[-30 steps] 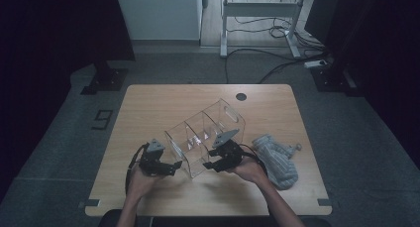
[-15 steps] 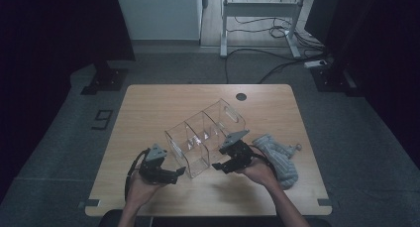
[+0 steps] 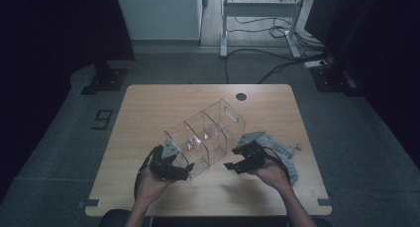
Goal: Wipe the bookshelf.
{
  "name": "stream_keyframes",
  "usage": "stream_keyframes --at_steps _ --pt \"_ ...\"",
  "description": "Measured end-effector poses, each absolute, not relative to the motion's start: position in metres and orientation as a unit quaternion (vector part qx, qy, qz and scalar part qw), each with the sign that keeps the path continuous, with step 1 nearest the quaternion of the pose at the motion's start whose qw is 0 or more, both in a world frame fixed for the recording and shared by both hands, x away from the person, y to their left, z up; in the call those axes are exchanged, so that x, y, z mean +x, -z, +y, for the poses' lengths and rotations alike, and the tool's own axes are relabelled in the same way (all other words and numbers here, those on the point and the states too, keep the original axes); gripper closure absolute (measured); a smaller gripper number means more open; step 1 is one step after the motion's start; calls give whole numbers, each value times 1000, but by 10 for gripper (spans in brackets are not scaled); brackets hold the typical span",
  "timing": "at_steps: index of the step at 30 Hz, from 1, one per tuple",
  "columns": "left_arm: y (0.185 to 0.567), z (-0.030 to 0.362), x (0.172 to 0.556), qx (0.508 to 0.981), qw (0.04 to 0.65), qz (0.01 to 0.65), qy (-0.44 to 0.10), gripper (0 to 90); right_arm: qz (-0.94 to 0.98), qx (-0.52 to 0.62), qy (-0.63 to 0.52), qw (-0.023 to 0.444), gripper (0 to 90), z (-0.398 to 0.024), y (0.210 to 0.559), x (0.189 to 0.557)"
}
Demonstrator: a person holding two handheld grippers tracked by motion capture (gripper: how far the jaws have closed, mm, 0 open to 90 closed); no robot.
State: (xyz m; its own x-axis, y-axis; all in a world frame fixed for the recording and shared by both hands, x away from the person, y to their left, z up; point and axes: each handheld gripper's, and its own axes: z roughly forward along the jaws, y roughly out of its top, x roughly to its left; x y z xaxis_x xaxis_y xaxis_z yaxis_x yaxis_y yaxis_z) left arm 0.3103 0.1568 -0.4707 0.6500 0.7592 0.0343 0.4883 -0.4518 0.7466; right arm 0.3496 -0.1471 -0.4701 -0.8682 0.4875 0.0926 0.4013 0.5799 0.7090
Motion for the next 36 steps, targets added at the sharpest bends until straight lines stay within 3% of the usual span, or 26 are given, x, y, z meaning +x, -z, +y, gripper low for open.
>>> stream_keyframes --at_steps 10,23,30,36 --pt "472 174 315 825 370 390 -173 83 877 276 -389 64 323 -168 468 354" --pt "469 199 320 809 354 423 -202 158 871 294 -387 67 323 -179 469 356" --pt "460 190 316 808 367 409 -212 284 867 305 -388 72 324 -184 468 358" --pt "458 188 316 807 370 410 -208 494 866 307 -389 73 324 -186 465 358"
